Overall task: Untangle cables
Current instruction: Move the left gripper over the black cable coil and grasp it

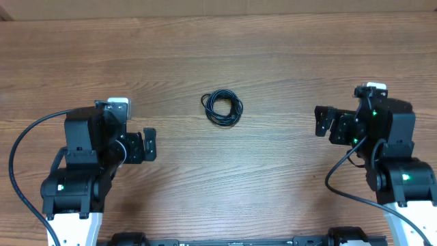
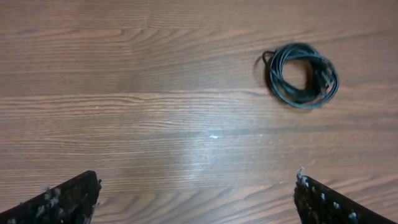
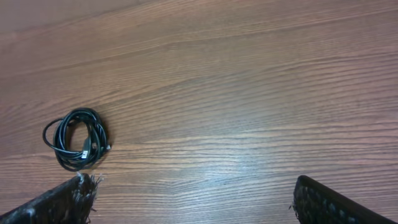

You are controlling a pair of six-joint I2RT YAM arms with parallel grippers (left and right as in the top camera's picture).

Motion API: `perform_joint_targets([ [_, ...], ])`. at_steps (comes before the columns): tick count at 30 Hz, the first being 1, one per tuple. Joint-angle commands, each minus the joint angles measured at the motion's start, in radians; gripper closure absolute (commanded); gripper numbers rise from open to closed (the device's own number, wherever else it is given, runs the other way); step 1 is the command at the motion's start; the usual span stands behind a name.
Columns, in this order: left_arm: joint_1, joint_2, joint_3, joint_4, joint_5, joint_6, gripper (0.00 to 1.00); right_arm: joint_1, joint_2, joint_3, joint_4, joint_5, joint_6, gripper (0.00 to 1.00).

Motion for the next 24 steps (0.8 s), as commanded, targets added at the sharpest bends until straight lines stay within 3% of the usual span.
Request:
perform_joint_targets([
  [1, 0.004, 0.005, 0.029, 0.049, 0.066, -0.079, 0.00, 0.006, 0.006, 0.034, -0.006, -0.010, 0.007, 0.00],
  [7, 0.004, 0.040, 0.075, 0.251, 0.147, -0.115, 0.00, 0.006, 0.006, 0.034, -0.006, -0.010, 0.007, 0.00],
  [16, -0.065, 0.375, 0.457, 0.084, 0.116, -0.099, 0.00, 0.006, 0.006, 0.034, -0.006, -0.009, 0.007, 0.00],
  [21, -0.177, 0.551, 0.571, 0.002, -0.016, -0.094, 0.00, 0.006, 0.006, 0.034, -0.007, -0.009, 0.007, 0.00],
  [24, -0.253, 0.640, 0.591, 0.000, -0.048, -0.032, 0.00, 0.006, 0.006, 0.034, -0.007, -0.010, 0.007, 0.00],
])
